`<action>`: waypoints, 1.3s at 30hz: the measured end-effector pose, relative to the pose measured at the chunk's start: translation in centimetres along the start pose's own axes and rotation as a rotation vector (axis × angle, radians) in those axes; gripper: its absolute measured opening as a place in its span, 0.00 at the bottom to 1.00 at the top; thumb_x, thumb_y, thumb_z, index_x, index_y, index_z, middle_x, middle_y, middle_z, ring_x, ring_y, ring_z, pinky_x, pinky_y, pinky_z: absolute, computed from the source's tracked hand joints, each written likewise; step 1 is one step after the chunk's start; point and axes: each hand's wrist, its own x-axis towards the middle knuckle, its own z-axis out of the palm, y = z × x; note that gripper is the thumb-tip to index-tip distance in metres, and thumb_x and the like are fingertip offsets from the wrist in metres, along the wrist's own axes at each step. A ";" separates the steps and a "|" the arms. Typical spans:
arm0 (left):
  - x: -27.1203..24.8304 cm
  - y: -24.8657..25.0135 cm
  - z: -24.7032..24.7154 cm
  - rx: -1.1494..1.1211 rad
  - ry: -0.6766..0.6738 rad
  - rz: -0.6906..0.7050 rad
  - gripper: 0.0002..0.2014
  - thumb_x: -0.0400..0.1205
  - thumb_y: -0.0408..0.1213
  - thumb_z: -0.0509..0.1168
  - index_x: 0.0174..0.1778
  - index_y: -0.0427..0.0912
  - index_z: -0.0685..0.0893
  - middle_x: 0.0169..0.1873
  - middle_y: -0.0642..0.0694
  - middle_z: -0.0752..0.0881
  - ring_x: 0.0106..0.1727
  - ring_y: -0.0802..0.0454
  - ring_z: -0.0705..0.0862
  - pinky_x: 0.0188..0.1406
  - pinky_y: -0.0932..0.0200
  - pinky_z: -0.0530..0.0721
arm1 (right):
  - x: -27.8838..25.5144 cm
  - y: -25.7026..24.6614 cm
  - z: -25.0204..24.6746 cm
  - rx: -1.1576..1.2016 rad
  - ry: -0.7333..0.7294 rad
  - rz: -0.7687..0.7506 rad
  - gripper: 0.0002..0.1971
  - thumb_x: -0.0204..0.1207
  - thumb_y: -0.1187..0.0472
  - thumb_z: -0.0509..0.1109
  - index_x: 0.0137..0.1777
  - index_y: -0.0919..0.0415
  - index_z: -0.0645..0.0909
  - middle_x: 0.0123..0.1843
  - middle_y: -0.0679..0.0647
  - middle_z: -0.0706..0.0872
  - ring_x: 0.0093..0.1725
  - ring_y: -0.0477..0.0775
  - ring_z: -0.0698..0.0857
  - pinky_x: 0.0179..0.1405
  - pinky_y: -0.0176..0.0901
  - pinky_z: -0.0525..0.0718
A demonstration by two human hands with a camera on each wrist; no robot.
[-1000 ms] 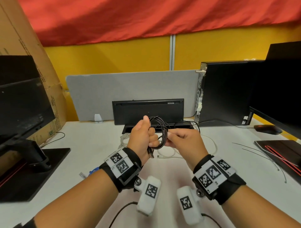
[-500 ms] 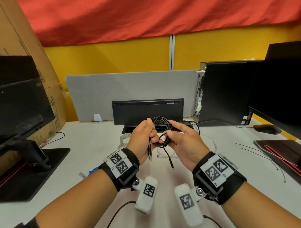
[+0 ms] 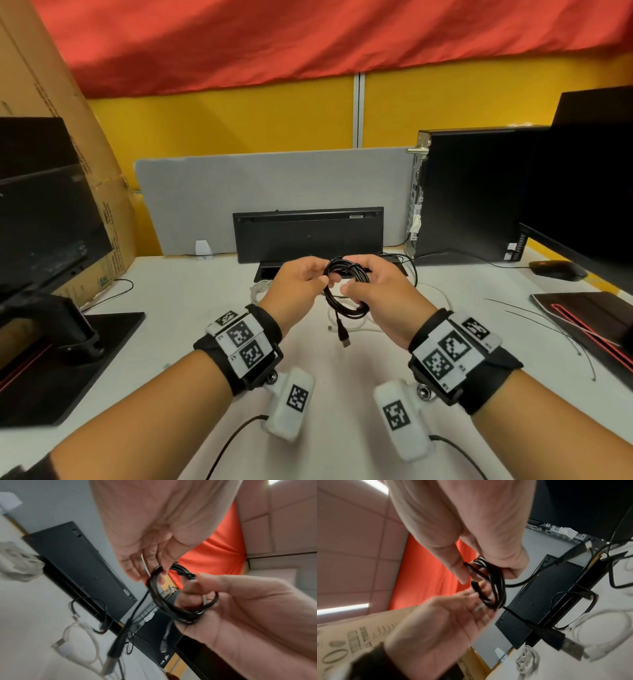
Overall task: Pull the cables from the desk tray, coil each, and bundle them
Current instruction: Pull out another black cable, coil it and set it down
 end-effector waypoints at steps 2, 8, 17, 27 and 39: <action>0.2 1.0 0.3 -0.039 -0.002 0.000 0.19 0.78 0.16 0.58 0.49 0.44 0.87 0.45 0.43 0.89 0.48 0.48 0.89 0.54 0.54 0.88 | 0.0 0.1 0.2 -0.074 -0.004 0.000 0.20 0.76 0.72 0.70 0.65 0.55 0.76 0.59 0.57 0.86 0.59 0.54 0.85 0.64 0.51 0.82; 0.5 1.4 0.6 0.108 -0.069 0.058 0.10 0.85 0.42 0.64 0.44 0.44 0.88 0.31 0.50 0.80 0.30 0.58 0.75 0.38 0.56 0.78 | 0.1 0.1 -0.2 -0.244 -0.032 -0.053 0.23 0.74 0.69 0.72 0.65 0.49 0.73 0.54 0.57 0.83 0.49 0.53 0.83 0.53 0.49 0.85; 1.1 0.3 1.4 0.250 0.160 0.136 0.12 0.86 0.45 0.62 0.44 0.44 0.87 0.35 0.48 0.85 0.36 0.54 0.81 0.43 0.56 0.81 | -0.2 0.4 0.0 -0.815 0.357 -0.285 0.04 0.69 0.58 0.74 0.42 0.55 0.83 0.34 0.47 0.86 0.35 0.46 0.83 0.32 0.34 0.79; 1.1 0.6 0.6 0.346 0.159 0.264 0.10 0.86 0.39 0.62 0.52 0.45 0.89 0.44 0.51 0.89 0.47 0.58 0.85 0.50 0.66 0.80 | 0.1 -0.6 -0.9 -0.409 0.227 -0.097 0.13 0.78 0.61 0.71 0.31 0.58 0.85 0.30 0.55 0.87 0.25 0.50 0.82 0.30 0.45 0.83; 1.6 -0.6 -0.1 0.341 0.207 0.233 0.10 0.86 0.40 0.61 0.52 0.45 0.88 0.43 0.50 0.88 0.46 0.57 0.84 0.45 0.69 0.79 | 0.2 -1.4 -2.4 -0.596 0.176 -0.192 0.07 0.79 0.60 0.70 0.43 0.56 0.89 0.33 0.44 0.86 0.30 0.39 0.81 0.34 0.34 0.79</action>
